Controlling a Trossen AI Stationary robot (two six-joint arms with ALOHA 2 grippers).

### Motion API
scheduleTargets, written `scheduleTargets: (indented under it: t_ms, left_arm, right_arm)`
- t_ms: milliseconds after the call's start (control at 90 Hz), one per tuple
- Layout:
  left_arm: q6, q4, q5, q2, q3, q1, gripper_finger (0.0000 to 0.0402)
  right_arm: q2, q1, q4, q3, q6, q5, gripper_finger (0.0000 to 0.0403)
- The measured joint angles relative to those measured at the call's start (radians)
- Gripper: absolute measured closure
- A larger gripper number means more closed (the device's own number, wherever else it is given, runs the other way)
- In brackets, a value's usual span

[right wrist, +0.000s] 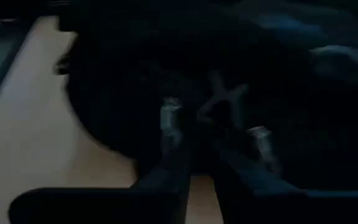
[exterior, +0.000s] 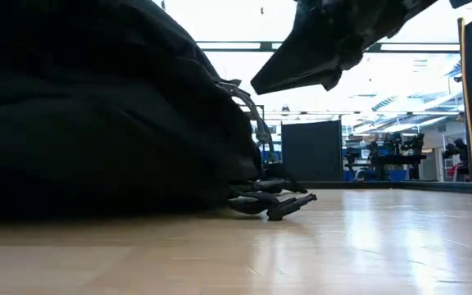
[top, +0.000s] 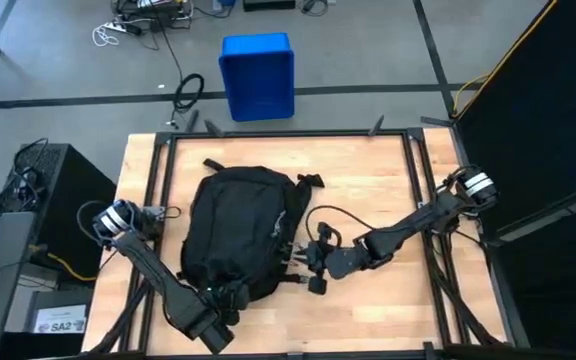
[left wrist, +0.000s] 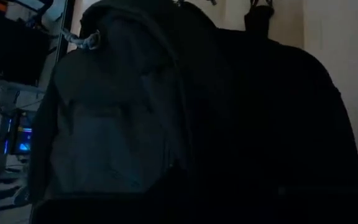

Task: Unpack backpack
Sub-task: Close the backpack

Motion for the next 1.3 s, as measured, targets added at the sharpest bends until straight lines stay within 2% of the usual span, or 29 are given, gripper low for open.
scheduleTargets:
  t_ms: [111,289,556,611,678,833,889,1300]
  left_arm:
    - [-0.001,0.001,0.002,0.0,0.0,0.0,0.0401]
    - [-0.001,0.0,0.001,0.0,-0.001,0.001,0.0401]
    - [-0.002,0.001,0.001,0.0,-0.001,0.001,0.0401]
    - [-0.002,0.001,0.001,0.0,-0.001,0.001,0.0401]
    - [-0.002,0.002,0.004,0.0,-0.001,0.001,0.0401]
    - [-0.002,0.002,0.013,0.0,-0.001,0.0,0.0401]
    - [-0.002,0.003,0.014,0.0,-0.001,0.0,0.0401]
    - [-0.006,0.007,0.021,0.0,-0.001,0.0,0.0401]
  right_arm:
    - [0.002,0.013,-0.021,0.0,0.051,-0.052,0.0334]
    - [0.027,0.02,-0.032,0.0,0.069,-0.045,0.0288]
    - [0.116,-0.045,0.004,-0.001,0.071,-0.048,0.0231]
    - [0.118,-0.059,0.001,-0.001,0.065,-0.051,0.0233]
    - [0.118,-0.068,0.0,-0.001,0.059,-0.051,0.0256]
    - [0.112,-0.071,0.007,-0.001,0.028,-0.052,0.0373]
    - [0.112,-0.07,0.002,-0.001,0.028,-0.055,0.039]
    - [0.064,-0.05,-0.037,-0.001,0.059,-0.022,0.0302]
